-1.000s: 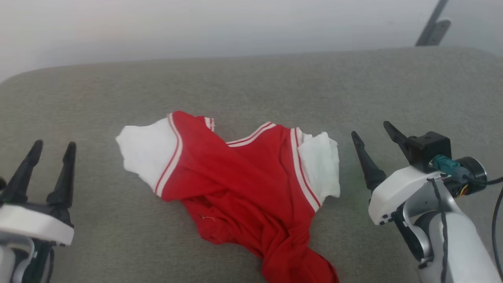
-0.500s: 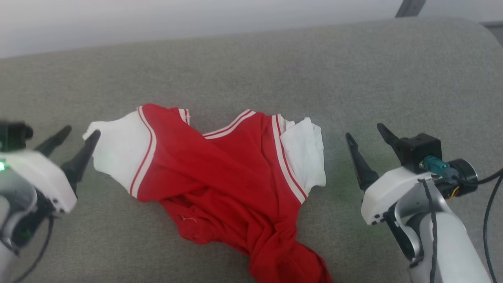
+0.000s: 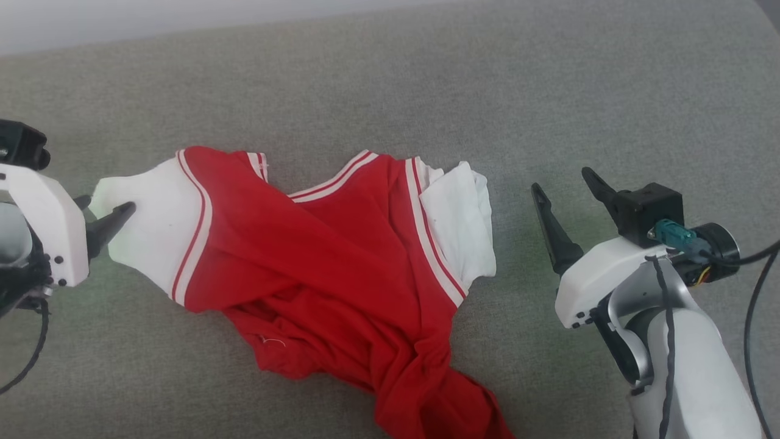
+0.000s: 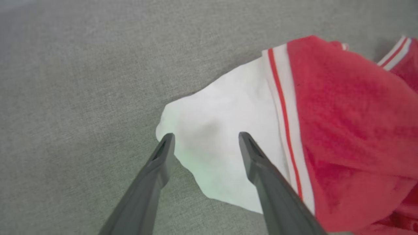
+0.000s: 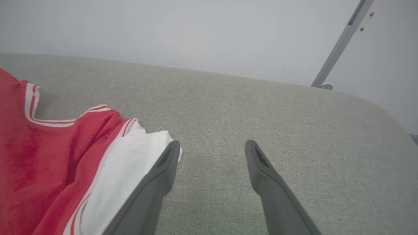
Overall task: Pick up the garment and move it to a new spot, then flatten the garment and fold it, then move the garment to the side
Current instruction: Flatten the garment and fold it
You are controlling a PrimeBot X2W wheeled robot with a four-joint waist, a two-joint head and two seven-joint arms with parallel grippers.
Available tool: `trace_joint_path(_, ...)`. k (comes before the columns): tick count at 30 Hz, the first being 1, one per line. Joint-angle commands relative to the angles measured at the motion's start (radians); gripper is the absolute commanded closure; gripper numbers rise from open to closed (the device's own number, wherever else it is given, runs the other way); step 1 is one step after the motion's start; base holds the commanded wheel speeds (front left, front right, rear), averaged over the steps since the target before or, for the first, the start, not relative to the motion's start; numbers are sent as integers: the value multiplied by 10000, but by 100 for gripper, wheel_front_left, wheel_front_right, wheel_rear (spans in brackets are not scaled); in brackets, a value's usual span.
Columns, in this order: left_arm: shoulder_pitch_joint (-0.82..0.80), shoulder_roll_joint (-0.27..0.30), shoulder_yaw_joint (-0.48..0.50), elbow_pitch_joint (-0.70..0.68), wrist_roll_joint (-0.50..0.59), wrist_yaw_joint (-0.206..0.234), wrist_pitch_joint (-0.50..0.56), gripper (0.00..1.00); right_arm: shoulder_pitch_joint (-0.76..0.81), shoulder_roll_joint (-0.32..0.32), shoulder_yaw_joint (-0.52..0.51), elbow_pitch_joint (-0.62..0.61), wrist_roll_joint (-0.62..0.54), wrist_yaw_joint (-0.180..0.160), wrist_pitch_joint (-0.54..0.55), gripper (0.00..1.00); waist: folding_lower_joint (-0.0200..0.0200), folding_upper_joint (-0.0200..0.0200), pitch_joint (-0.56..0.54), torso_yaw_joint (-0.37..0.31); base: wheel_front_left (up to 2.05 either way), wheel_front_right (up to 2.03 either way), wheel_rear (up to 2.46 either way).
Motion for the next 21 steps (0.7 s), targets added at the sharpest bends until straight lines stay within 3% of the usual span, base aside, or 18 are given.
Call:
trace_joint_path(1,-194,-29,-88,116,-32,-20,144,0,-78,32,-5,26,35,-8,43,0,0,0,81,-24,0,0,0)
trace_joint_path(16,-1590,-1024,-1385,3013,56,12,1317,0,-509,26,460,-154,220,-8,950,0,0,0,911,-12,0,0,0)
trace_joint_path(17,-1587,-1152,-1415,3166,-107,11,1484,8,-539,28,548,-132,271,-8,1083,0,0,0,924,5,0,0,0)
trace_joint_path(18,-1596,-1248,-1553,3220,-139,11,1664,68,-597,28,605,-134,298,-8,1221,0,0,0,934,20,0,0,0)
trace_joint_path(19,-1594,-1307,-1659,3232,-208,8,1768,100,-653,28,665,-129,414,-8,1400,0,0,0,942,40,0,0,0)
trace_joint_path(21,-1724,-1409,-1603,3325,-495,3,1773,100,-748,24,746,-120,596,-8,1813,0,0,0,950,86,0,0,0)
